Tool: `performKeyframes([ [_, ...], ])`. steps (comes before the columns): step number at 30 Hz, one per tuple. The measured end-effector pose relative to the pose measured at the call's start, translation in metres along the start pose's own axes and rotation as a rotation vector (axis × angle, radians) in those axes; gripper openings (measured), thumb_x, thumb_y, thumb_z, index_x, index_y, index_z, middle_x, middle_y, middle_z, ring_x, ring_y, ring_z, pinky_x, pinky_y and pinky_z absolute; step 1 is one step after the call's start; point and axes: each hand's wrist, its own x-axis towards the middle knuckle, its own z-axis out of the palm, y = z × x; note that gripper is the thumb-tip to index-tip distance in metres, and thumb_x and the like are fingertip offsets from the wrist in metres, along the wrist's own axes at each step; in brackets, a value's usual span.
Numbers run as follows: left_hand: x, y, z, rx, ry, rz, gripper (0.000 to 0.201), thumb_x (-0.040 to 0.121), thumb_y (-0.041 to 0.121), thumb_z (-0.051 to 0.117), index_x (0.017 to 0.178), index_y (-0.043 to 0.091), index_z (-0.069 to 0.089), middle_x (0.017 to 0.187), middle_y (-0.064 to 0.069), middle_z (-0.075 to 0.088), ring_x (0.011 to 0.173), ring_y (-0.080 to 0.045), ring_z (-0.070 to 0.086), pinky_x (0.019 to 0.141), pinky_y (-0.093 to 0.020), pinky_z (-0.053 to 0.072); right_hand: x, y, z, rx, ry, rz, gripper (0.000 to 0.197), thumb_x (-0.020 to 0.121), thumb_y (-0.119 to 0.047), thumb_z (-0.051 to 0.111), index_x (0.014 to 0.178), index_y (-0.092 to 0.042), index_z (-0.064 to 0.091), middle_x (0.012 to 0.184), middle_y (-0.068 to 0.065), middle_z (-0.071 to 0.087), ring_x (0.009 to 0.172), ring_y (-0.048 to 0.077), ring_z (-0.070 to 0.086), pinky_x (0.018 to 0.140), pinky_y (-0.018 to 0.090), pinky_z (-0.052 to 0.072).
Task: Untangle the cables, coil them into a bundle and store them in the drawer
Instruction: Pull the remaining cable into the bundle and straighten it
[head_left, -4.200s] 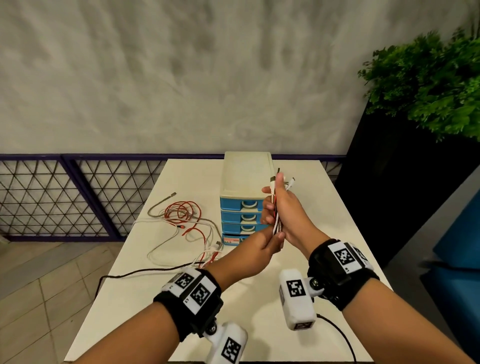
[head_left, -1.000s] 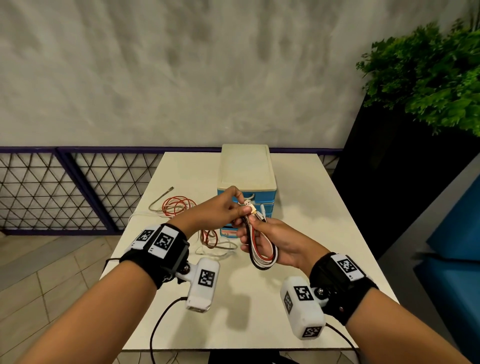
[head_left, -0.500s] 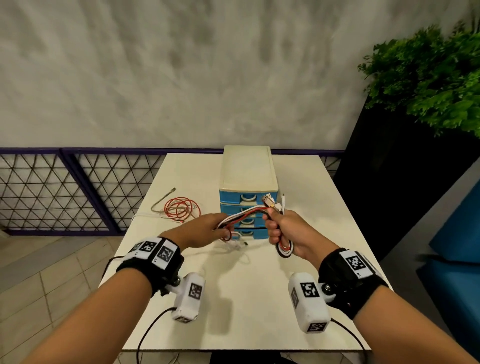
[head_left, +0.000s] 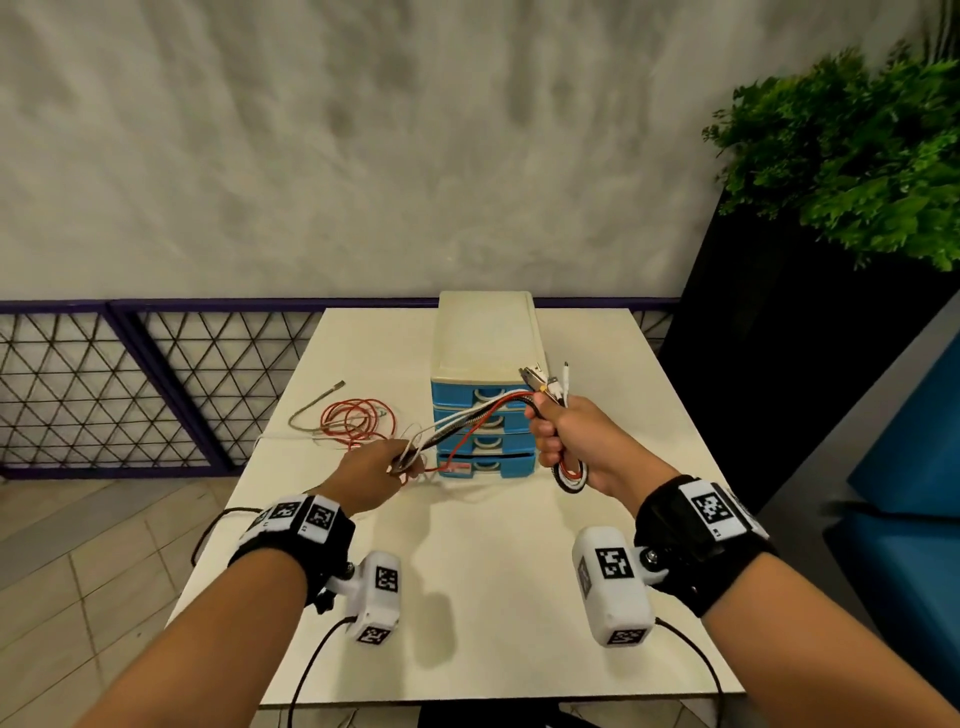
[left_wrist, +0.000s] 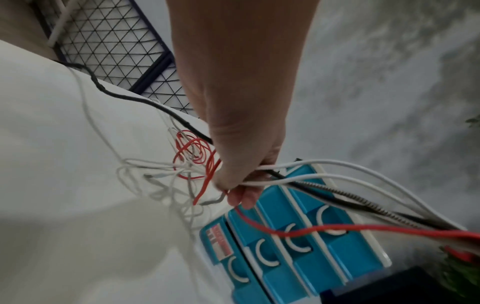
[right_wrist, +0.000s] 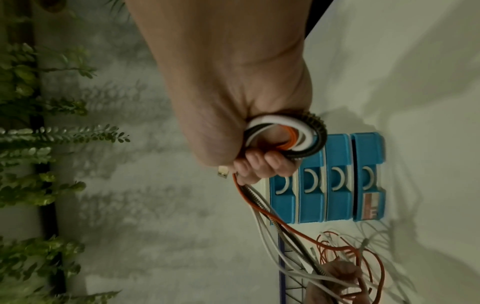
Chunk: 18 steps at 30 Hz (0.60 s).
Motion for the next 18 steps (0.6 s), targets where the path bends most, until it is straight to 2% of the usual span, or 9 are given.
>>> performKeyframes([
  [2,0.001,0.006,-0.004,-0.120,-0.069,-0.012,0.040,0.069,0.017,0.066,0.085,0.052,0.058,0.102,0.009,0.066,0.102,-0.019,0.063,0.092,-0.038,0.050,-0.001,-0.001,0.000,-0.055,-0.025,-0.005,0.030,0.105,-0.026,0.037,0.084,-0.011,0.051,0.051,-0.007,0.037,0.044,0.007,0.029,0.044,0.020,0.027],
  [4,0.000,0.022,-0.012,-0.240,-0.105,-0.023,0.055,0.069,0.028,0.079,0.113,0.045,0.052,0.118,0.009,0.057,0.110,-0.016,0.057,0.093,-0.030,0.046,-0.001,0.000,0.000,-0.098,-0.059,-0.005,0.029,0.105,-0.026,0.037,0.084,-0.011,0.051,0.052,-0.007,0.037,0.045,0.007,0.029,0.044,0.020,0.027],
  [6,-0.001,0.048,-0.023,-0.284,-0.114,0.032,0.076,0.070,0.043,0.079,0.135,0.036,0.040,0.134,0.015,0.044,0.124,-0.007,0.042,0.100,-0.024,0.035,-0.001,0.001,0.003,-0.145,-0.097,0.004,0.029,0.105,-0.026,0.036,0.085,-0.011,0.051,0.053,-0.007,0.038,0.044,0.007,0.030,0.044,0.020,0.027],
  [7,-0.002,0.063,-0.028,-0.324,-0.133,0.070,0.074,0.074,0.043,0.075,0.138,0.033,0.039,0.138,0.016,0.042,0.128,-0.004,0.038,0.103,-0.023,0.031,0.000,0.001,0.005,-0.168,-0.118,0.007,0.029,0.105,-0.026,0.036,0.085,-0.011,0.051,0.054,-0.007,0.038,0.045,0.007,0.030,0.044,0.020,0.028],
  [8,-0.002,0.076,-0.031,-0.401,-0.158,0.105,0.062,0.081,0.037,0.069,0.136,0.029,0.043,0.138,0.013,0.045,0.128,-0.004,0.039,0.104,-0.024,0.032,-0.001,0.002,0.008,-0.192,-0.139,0.005,0.030,0.105,-0.026,0.036,0.084,-0.011,0.051,0.054,-0.007,0.038,0.045,0.007,0.029,0.044,0.019,0.028],
  [10,-0.001,0.098,-0.038,-0.595,-0.229,0.130,0.036,0.084,0.024,0.052,0.120,0.021,0.058,0.123,0.005,0.061,0.117,-0.007,0.054,0.098,-0.024,0.041,-0.002,0.001,0.012,-0.240,-0.174,-0.007,0.031,0.105,-0.026,0.035,0.083,-0.011,0.051,0.054,-0.007,0.037,0.045,0.008,0.028,0.044,0.019,0.029],
  [13,-0.001,0.112,-0.041,-0.798,-0.410,0.127,0.032,0.089,0.026,0.036,0.094,0.012,0.064,0.085,-0.006,0.067,0.079,-0.013,0.065,0.072,-0.019,0.049,-0.004,0.000,0.012,-0.289,-0.212,-0.027,0.032,0.106,-0.026,0.034,0.083,-0.012,0.051,0.054,-0.007,0.037,0.046,0.007,0.029,0.045,0.018,0.030],
  [15,-0.002,0.110,-0.039,-0.859,-0.480,0.068,0.043,0.097,0.041,0.033,0.084,0.010,0.060,0.061,-0.001,0.053,0.053,-0.012,0.051,0.057,-0.020,0.045,-0.005,0.000,0.010,-0.319,-0.232,-0.043,0.032,0.106,-0.027,0.034,0.083,-0.012,0.051,0.055,-0.007,0.037,0.046,0.007,0.029,0.046,0.019,0.031],
  [18,-0.004,0.107,-0.036,-0.853,-0.542,-0.033,0.053,0.086,0.060,0.034,0.068,0.012,0.052,0.046,0.004,0.037,0.040,-0.009,0.034,0.046,-0.019,0.035,-0.006,0.003,0.010,-0.350,-0.211,-0.070,0.031,0.105,-0.027,0.035,0.082,-0.012,0.051,0.056,-0.006,0.037,0.046,0.007,0.030,0.046,0.018,0.031],
])
